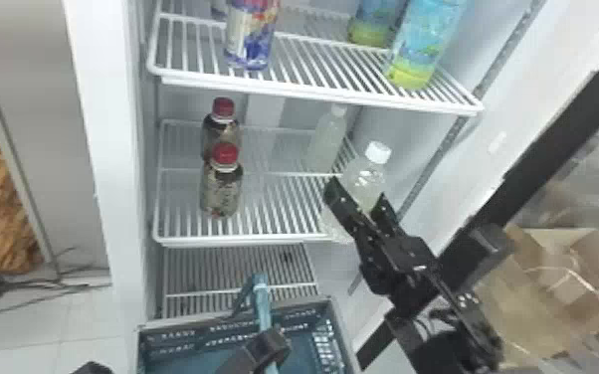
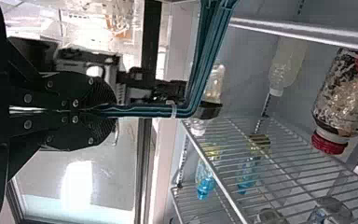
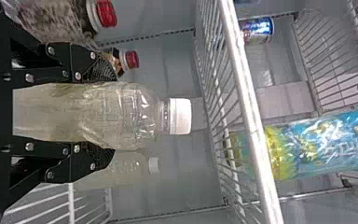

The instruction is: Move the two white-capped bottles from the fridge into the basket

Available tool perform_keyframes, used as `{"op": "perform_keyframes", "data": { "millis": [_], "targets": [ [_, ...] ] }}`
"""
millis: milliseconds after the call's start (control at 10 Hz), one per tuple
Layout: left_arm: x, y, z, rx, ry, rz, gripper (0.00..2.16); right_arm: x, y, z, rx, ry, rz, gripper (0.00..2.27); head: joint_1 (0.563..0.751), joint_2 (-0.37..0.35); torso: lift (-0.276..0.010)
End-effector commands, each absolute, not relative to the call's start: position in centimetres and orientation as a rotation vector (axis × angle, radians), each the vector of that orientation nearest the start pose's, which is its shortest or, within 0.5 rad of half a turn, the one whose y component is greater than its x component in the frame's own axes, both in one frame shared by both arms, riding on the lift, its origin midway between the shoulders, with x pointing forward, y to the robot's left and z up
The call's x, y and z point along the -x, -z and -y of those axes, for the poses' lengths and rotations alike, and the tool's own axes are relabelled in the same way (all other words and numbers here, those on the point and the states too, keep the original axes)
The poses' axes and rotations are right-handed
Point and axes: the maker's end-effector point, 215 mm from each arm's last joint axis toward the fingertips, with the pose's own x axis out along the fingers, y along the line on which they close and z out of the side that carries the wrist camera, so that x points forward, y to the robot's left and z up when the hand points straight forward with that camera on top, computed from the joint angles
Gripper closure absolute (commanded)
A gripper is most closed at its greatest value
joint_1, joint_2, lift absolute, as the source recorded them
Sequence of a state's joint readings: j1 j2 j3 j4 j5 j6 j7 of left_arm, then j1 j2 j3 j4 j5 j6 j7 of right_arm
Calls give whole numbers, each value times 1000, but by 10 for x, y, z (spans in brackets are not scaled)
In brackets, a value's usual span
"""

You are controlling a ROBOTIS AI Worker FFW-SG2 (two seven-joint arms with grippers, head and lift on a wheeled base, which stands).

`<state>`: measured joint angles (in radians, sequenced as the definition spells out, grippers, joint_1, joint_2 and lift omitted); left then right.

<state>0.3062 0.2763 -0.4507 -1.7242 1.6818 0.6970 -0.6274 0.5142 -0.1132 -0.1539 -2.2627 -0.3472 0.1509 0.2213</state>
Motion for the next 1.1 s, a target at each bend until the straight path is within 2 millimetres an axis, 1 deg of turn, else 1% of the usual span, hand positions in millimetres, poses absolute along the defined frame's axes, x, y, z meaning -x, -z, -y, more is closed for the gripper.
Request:
{"op": "perform_keyframes", "data": {
  "millis": [0, 100, 300, 400, 600, 700, 900, 1000],
  "targets": [
    [-278, 316, 68, 1759, 1159, -667, 1118, -421, 247, 236, -170, -221, 16, 1015, 695, -350, -260],
    [-279, 316, 68, 1758, 1158, -665, 1118, -407, 253, 231, -190, -227, -31, 1015, 695, -350, -260],
    [-280, 316, 66, 1762, 1154, -661, 1118, -387, 268, 223, -226, -239, -122, 1015, 695, -350, -260],
    [-279, 317, 66, 1760, 1154, -662, 1118, -374, 275, 213, -258, -258, -178, 1015, 695, -350, -260],
    [-279, 317, 66, 1755, 1156, -665, 1118, -344, 283, 197, -249, -287, -291, 1015, 695, -350, -260],
    [-279, 317, 66, 1755, 1158, -668, 1118, -332, 289, 196, -240, -290, -339, 1015, 695, -350, -260],
    [-276, 320, 66, 1751, 1159, -680, 1118, -308, 299, 187, -214, -296, -456, 1015, 695, -350, -260],
    [-275, 322, 66, 1753, 1154, -685, 1118, -303, 306, 184, -213, -299, -492, 1015, 695, -350, -260]
  ]
}}
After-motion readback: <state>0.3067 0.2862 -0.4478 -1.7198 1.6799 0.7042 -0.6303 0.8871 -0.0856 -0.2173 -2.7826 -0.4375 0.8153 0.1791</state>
